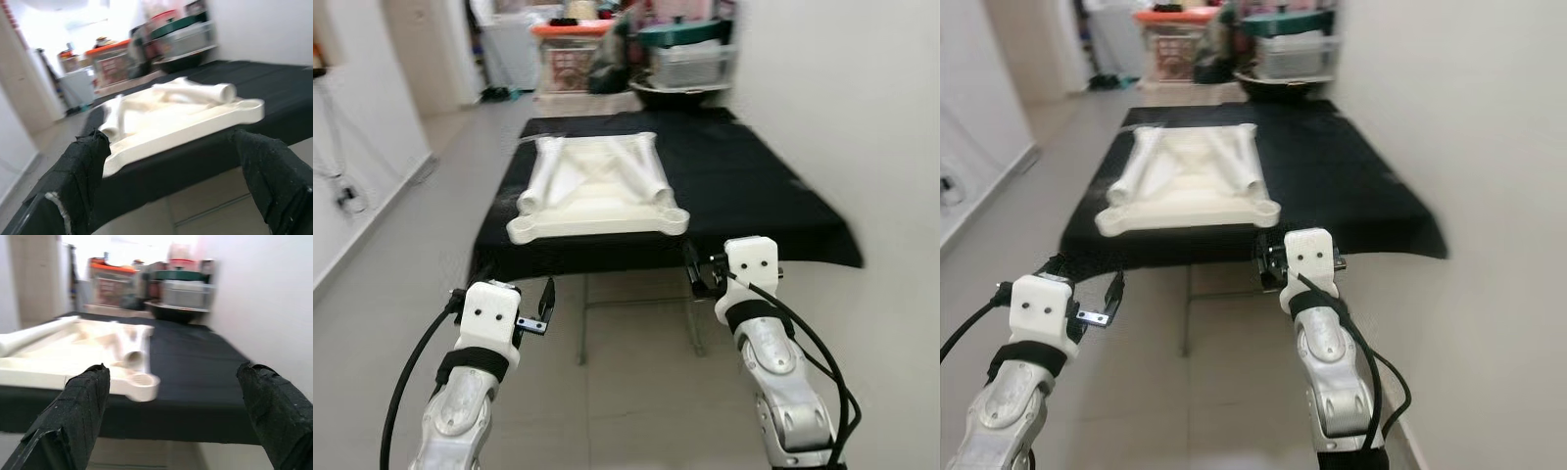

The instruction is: Building children table

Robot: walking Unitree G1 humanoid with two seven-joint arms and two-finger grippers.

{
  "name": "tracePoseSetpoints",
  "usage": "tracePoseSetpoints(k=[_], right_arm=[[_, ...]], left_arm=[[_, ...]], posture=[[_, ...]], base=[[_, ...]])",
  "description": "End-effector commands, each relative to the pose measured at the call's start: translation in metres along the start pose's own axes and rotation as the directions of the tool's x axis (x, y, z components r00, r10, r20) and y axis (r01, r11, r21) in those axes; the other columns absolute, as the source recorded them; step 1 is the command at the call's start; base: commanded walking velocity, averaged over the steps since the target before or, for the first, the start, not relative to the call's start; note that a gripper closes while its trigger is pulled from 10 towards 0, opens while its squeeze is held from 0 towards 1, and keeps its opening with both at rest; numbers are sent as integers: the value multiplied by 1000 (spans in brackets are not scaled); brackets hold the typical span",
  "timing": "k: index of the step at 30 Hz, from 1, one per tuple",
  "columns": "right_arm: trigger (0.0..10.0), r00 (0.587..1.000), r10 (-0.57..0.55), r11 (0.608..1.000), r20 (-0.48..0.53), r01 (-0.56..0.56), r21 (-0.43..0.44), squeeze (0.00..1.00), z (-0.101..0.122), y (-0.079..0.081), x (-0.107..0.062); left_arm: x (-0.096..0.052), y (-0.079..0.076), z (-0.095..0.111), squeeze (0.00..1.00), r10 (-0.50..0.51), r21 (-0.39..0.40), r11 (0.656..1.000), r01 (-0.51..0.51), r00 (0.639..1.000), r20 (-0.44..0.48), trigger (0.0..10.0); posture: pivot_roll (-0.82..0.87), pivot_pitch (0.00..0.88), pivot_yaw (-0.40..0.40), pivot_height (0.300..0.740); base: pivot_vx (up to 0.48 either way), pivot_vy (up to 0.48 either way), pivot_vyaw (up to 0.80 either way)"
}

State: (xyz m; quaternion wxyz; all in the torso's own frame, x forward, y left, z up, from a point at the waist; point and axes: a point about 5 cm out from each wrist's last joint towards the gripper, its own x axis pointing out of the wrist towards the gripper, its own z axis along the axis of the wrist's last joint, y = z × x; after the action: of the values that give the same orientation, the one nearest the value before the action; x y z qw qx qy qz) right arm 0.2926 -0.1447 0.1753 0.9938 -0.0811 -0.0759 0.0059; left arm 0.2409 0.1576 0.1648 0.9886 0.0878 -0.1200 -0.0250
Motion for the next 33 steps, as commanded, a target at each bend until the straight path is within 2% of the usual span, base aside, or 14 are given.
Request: tracePoseSetpoints(k=[1, 20, 33], right_arm=[[10000, 1000, 3, 1000, -5, -3, 12, 0, 0, 1, 2], [10000, 999, 38, 999, -21, -37, 15, 0, -3, 8, 3], [10000, 998, 56, 998, -36, -56, 18, 0, -6, 4, 3]], left_arm=[[0, 0, -1, 0, -4, -8, 1000, 3, 1000, -11, 10000], [1, 0, 1, 0, -14, -20, 1000, 14, 1000, -3, 10000], [2, -3, -2, 0, -18, -22, 1000, 18, 1000, -22, 10000]], posture=[[0, 0, 22, 740], [6, 0, 13, 740], [-4, 0, 14, 740]], base=[[480, 0, 0], [480, 0, 0], [418, 0, 0]])
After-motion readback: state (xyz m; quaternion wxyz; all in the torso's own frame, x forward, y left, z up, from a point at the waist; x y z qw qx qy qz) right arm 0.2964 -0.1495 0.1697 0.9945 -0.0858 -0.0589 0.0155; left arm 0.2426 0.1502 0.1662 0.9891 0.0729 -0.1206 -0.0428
